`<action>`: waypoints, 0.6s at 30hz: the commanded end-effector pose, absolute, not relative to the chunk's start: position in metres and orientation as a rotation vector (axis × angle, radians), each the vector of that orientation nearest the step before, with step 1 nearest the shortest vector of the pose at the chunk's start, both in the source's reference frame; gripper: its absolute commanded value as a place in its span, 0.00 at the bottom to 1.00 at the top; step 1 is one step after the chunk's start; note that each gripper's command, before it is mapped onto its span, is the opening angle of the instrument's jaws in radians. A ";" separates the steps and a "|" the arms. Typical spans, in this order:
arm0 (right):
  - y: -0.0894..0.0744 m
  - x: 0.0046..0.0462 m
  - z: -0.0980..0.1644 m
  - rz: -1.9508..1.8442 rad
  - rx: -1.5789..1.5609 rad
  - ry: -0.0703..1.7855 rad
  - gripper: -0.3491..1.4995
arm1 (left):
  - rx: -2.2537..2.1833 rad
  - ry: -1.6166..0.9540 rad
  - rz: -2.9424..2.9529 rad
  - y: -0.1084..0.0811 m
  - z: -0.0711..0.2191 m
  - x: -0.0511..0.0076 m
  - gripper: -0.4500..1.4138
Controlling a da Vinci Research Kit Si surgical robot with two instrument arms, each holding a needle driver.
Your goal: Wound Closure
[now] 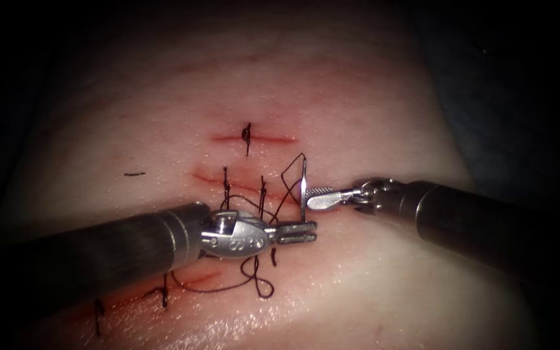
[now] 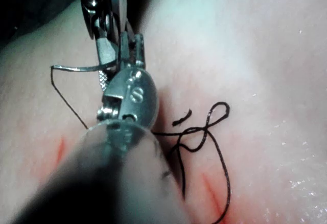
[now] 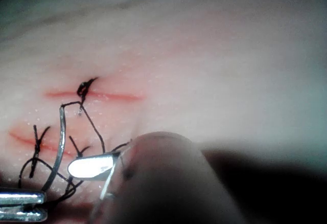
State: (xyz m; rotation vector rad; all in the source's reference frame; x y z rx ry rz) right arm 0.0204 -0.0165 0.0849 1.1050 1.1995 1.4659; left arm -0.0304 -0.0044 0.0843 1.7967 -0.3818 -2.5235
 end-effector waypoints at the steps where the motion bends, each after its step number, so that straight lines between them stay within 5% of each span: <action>1: -0.016 0.0212 0.085 1.465 1.110 1.205 0.99 | 1.797 -0.384 -2.523 -0.004 0.085 -0.0309 0.00; 18: -0.015 0.0219 0.084 1.455 1.133 1.211 0.99 | 1.783 -0.387 -2.529 -0.004 0.085 -0.0312 0.00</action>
